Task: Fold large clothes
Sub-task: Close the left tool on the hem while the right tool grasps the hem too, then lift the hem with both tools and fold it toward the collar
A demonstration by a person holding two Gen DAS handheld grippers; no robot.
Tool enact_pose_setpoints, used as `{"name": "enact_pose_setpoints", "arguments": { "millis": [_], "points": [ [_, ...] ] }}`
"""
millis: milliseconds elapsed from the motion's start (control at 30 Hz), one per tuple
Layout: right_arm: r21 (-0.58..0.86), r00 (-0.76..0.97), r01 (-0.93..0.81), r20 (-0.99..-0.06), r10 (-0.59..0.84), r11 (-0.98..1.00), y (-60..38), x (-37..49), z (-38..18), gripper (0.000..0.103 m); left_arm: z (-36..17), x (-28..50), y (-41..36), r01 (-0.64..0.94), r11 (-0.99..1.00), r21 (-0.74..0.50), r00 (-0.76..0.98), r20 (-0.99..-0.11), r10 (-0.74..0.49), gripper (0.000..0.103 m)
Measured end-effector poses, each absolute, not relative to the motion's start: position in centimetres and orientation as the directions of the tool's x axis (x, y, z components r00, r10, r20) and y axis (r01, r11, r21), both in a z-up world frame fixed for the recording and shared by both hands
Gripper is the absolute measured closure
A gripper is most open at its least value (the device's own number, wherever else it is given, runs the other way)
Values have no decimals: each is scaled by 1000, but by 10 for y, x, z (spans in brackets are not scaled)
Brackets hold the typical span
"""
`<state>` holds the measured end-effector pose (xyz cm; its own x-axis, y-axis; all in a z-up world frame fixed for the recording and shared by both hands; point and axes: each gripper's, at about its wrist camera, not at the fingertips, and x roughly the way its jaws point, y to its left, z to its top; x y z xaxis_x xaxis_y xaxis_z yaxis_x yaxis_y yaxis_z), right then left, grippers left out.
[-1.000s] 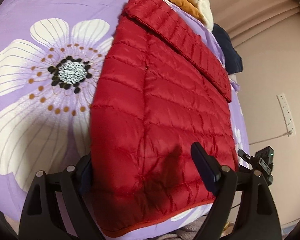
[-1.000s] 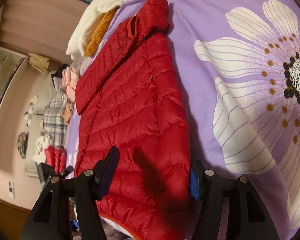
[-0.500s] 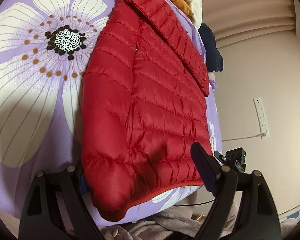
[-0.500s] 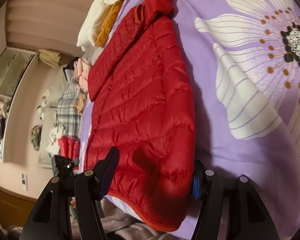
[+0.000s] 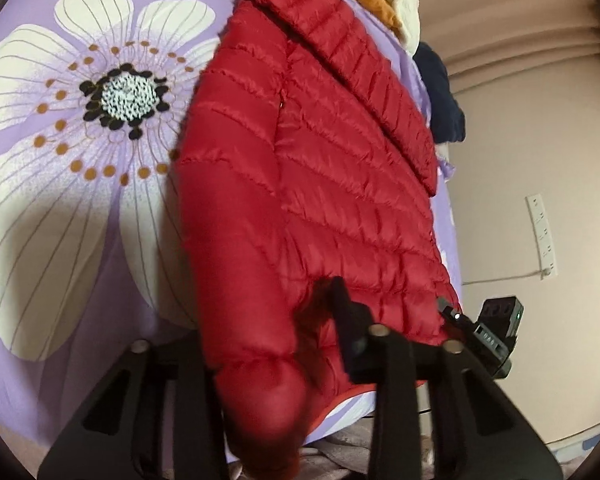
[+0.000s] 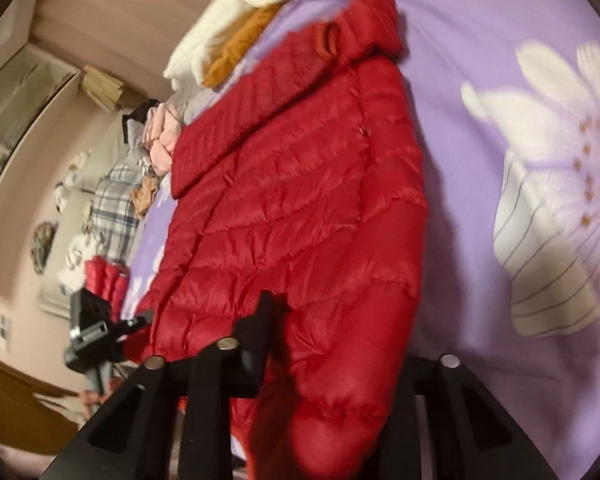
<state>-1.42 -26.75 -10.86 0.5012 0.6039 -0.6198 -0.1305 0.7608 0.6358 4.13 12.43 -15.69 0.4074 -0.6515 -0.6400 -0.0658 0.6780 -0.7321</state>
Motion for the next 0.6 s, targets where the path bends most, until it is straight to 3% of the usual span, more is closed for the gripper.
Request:
{"name": "enact_pose_setpoints", "arguments": {
  "millis": [33, 133, 400, 600],
  "points": [
    [610, 524, -152, -618, 586, 778, -266, -17, -101, 80, -155, 40, 126, -59, 680, -731, 412, -639, -650, 85],
    [548, 576, -196, -606, 548, 813, -260, -20, -84, 82, -138, 40, 122, -12, 708, -706, 437, -641, -631, 88],
    [469, 671, -302, -514, 535, 830, -251, -25, -43, 86, -81, 34, 107, 154, 767, -623, 553, -589, -589, 90],
    [435, 699, -377, -445, 560, 817, -245, -40, -20, 86, -59, 16, 108, 244, 741, -626, 569, -526, -632, 90]
  ]
}}
